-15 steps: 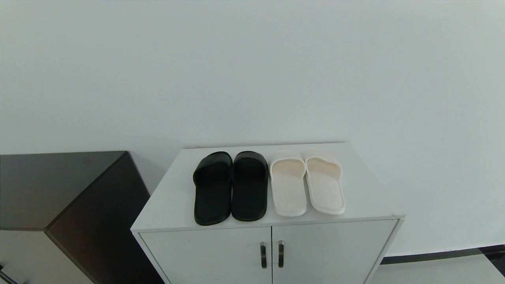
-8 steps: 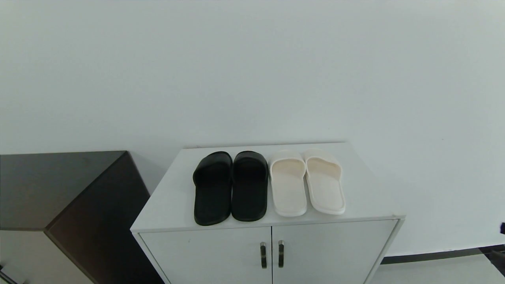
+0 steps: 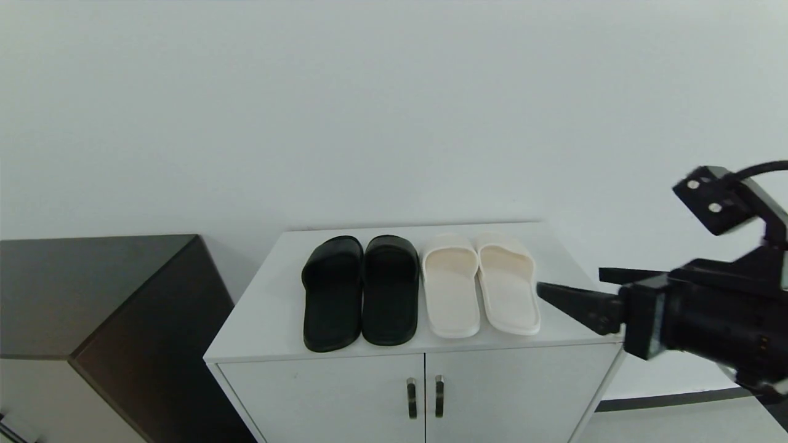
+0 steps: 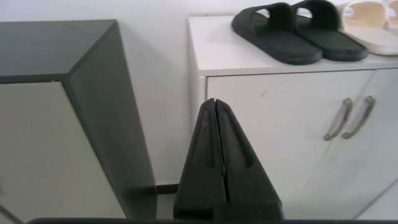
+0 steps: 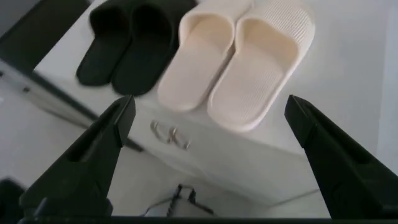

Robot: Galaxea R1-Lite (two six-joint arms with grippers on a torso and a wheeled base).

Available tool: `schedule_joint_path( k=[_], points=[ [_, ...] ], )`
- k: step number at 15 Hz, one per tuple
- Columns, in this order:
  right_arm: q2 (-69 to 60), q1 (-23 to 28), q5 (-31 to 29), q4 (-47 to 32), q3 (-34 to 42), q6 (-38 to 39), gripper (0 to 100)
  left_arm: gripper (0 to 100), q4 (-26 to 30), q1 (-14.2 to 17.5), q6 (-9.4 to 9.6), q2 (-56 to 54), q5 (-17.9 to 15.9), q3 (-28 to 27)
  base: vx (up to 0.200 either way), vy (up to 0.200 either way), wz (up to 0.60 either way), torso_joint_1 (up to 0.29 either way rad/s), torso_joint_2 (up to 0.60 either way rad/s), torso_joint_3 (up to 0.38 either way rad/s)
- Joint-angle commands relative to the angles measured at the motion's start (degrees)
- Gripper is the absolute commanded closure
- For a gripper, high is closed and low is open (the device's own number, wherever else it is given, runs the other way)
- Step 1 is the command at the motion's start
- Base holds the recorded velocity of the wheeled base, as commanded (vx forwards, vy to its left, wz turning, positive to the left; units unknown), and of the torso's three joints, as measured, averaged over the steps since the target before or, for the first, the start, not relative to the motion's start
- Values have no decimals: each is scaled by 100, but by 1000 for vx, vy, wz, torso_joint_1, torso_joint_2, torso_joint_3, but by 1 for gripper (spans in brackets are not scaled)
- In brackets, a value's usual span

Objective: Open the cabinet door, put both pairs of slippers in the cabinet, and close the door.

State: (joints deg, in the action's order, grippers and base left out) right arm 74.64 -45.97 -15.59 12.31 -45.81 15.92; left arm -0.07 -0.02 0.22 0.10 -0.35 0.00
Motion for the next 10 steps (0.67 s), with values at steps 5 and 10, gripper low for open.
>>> schedule_joint_path(
  k=[5,10],
  points=[
    [2441,-272,-1473,1019,-1105,131,0,100,-1,2,4,8,-17,0,0,0,0,0,0,0],
    [3461,-272,-2308,1107,-2063,122,0,100,-1,2,13,8,-17,0,0,0,0,0,0,0]
  ],
)
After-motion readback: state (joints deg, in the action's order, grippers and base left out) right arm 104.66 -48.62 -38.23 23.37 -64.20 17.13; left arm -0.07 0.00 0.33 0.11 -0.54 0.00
